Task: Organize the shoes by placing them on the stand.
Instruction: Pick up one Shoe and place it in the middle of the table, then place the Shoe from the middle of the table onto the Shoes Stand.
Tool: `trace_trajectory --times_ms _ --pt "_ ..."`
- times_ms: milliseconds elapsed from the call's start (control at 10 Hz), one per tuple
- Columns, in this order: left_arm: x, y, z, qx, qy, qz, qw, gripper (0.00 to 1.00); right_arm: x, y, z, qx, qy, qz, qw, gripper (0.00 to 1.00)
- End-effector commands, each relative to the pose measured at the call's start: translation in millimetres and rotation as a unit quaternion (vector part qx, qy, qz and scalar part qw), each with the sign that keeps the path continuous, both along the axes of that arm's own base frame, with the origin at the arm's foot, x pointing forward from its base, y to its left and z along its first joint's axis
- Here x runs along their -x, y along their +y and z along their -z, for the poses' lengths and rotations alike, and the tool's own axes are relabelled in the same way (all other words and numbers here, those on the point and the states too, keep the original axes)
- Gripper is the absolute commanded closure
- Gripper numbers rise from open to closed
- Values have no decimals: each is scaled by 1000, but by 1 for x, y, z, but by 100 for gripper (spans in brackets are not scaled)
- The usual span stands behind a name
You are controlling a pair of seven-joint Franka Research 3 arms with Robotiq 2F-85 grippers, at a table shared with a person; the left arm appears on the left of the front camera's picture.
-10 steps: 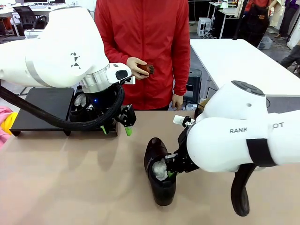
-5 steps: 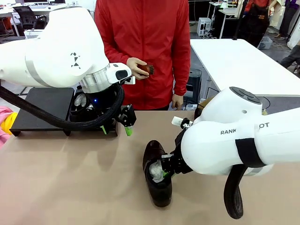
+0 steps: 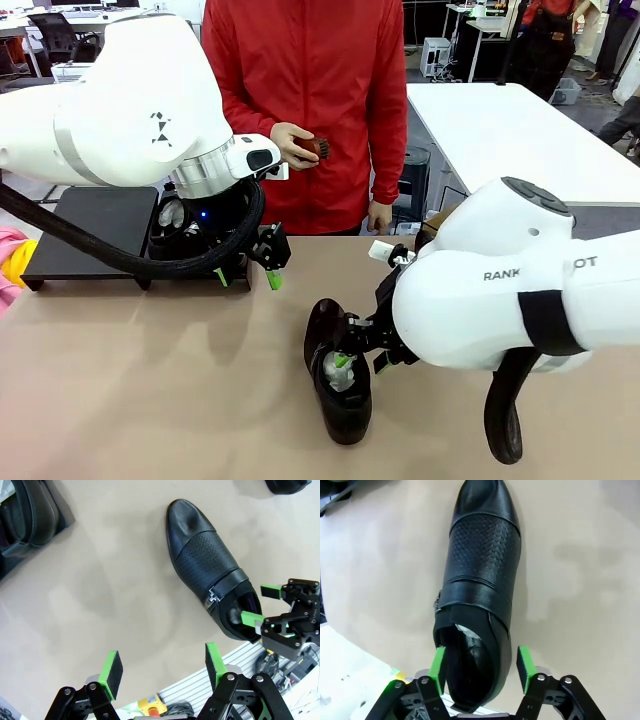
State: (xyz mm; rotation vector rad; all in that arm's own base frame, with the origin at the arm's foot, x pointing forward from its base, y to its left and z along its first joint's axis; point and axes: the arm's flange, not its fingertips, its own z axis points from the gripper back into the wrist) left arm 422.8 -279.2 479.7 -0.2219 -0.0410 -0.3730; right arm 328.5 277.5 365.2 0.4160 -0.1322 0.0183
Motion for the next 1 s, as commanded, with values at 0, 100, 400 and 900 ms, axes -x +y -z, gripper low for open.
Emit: trace_trajectory --times_ms 0,100,400,900 --pt "0 2 -3 -6 -2 4 1000 14 -5 -54 -8 30 22 7 999 0" --pt "0 2 -3 -6 -2 4 1000 14 0 0 0 0 0 0 1000 0" --pt "0 2 -3 -6 -2 4 1000 14 0 0 0 0 0 0 1000 0" --pt "0 2 -3 -6 -2 4 1000 14 0 0 0 0 0 0 1000 0"
